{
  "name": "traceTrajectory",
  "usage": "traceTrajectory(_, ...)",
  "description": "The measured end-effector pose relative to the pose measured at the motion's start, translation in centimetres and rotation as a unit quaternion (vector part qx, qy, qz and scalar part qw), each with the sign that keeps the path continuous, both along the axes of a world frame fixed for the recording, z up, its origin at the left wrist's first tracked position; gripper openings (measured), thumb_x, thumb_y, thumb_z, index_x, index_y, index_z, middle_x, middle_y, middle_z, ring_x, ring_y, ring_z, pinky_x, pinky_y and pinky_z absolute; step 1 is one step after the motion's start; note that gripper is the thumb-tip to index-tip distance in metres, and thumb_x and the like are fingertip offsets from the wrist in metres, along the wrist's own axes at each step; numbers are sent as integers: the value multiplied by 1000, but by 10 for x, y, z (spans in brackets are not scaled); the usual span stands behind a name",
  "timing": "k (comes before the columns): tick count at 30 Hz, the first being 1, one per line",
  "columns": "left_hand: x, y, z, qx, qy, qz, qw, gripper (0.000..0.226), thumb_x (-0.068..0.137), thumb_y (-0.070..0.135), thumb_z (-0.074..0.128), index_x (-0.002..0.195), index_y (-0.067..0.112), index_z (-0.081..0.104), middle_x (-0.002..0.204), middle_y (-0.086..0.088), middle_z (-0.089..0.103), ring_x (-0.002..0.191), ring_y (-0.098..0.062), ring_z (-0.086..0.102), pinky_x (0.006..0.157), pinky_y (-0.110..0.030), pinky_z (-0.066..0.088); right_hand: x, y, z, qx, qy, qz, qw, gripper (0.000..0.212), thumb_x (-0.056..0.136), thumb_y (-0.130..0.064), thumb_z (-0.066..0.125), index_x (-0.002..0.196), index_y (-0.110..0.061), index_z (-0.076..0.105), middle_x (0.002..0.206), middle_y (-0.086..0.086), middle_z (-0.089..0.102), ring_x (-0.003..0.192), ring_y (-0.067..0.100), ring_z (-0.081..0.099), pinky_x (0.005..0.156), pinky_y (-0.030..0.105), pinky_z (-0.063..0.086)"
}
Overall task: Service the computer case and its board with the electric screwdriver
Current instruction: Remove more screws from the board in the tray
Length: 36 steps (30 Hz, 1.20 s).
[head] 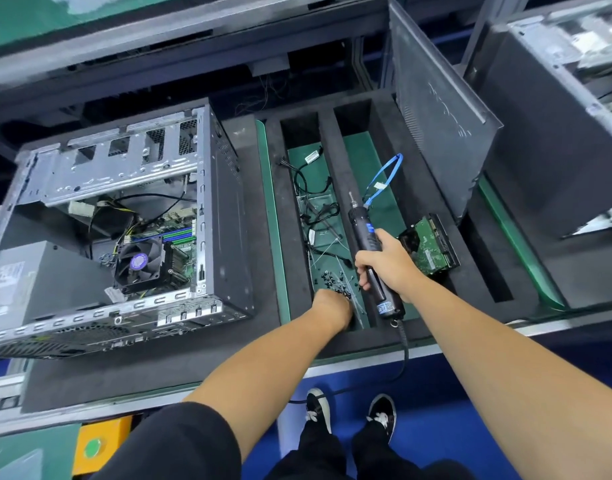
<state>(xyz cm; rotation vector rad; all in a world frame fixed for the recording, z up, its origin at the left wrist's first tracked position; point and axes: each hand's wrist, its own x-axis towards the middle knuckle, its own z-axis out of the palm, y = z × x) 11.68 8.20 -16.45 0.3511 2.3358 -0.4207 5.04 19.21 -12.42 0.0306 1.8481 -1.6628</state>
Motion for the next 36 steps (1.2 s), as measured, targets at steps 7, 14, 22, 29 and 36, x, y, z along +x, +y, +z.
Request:
traceTrajectory(7,-2,3,-5,-13,-6,13,1000,33,97,10,41,127,13,55,130,0,55,119,-22,53,84,-29,41,0,-2,-1,12,3,-7,1000,37,76,-3,63,110,-2,48,61,10,58,50,26,55,48,32,50)
traceTrajectory(14,-2,5,-7,-16,1,12,1000,35,97,12,42,131,12,52,135,-1,52,121,-23,52,83,-32,44,-1,-2,0,5,-6,-8,1000,35,71,-6,63,103,-11,49,61,12,58,49,25,54,47,33,50)
traceTrajectory(22,-6,-5,0,2,-44,-16,999,32,94,11,50,126,10,56,127,-1,56,115,-24,56,75,-30,40,0,-3,0,2,-2,-13,1000,31,69,-9,63,91,-24,48,61,11,59,49,24,55,47,31,50)
traceTrajectory(29,0,-6,1,34,18,-23,999,30,96,7,42,122,11,58,123,-2,59,112,-24,58,74,-29,40,-1,-3,0,-3,-6,-15,1000,36,71,-7,64,104,-17,53,60,11,59,49,25,56,47,32,50)
traceTrajectory(36,1,-7,2,39,34,-46,998,31,97,6,39,121,10,58,123,-3,59,111,-25,58,72,-30,40,0,-2,0,-11,-6,-21,1000,30,74,-4,63,94,-22,50,60,12,59,49,26,55,47,32,50)
